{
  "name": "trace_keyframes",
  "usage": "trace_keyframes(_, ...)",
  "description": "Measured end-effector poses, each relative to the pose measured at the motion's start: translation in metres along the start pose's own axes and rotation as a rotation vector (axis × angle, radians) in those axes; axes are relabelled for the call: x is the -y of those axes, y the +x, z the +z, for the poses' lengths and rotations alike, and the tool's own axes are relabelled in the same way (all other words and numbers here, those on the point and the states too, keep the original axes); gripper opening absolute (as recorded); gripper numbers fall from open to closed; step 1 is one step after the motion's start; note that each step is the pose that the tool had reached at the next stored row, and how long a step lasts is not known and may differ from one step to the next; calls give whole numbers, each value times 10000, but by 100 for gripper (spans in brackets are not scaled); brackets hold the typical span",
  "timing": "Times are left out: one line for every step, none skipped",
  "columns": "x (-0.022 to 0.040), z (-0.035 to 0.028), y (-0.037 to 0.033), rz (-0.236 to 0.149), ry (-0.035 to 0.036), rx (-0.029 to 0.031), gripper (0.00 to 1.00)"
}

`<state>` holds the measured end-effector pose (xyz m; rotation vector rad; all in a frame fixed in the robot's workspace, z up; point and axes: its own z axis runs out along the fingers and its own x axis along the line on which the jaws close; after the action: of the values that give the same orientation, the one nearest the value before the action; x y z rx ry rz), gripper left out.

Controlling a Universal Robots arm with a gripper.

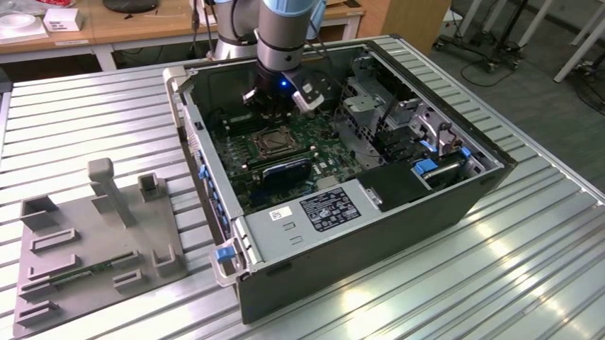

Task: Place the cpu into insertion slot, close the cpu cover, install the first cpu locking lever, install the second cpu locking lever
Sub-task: 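Install the first cpu locking lever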

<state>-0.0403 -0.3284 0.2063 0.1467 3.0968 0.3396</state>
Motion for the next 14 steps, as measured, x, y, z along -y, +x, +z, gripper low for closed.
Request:
trace_keyframes(-3, -13, 0, 0, 0, 0, 11)
trace_keyframes(-6, -26, 0, 0, 0, 0, 11)
trace_keyframes(-9, -39, 0, 1, 0, 0, 11)
trace_keyframes(-11, -52, 0, 0, -1, 0, 11)
trace_keyframes(-14, -62, 0, 0, -1, 0, 11)
trace_keyframes(-15, -65, -1, 0, -2, 1, 11)
trace_keyframes(-15, -65, -1, 0, -3, 2, 11)
trace_keyframes(-15, -65, -1, 0, -5, 2, 11)
trace_keyframes(-15, -66, -1, 0, -3, 2, 11)
trace_keyframes(-15, -68, 0, 0, -1, 1, 11)
trace_keyframes(-15, -68, 1, 0, -1, 2, 11)
trace_keyframes(-15, -68, 7, 1, 0, 3, 11)
trace_keyframes(-14, -69, 16, -2, 1, 11, 11)
trace_keyframes(-13, -69, 25, -5, -1, 25, 11)
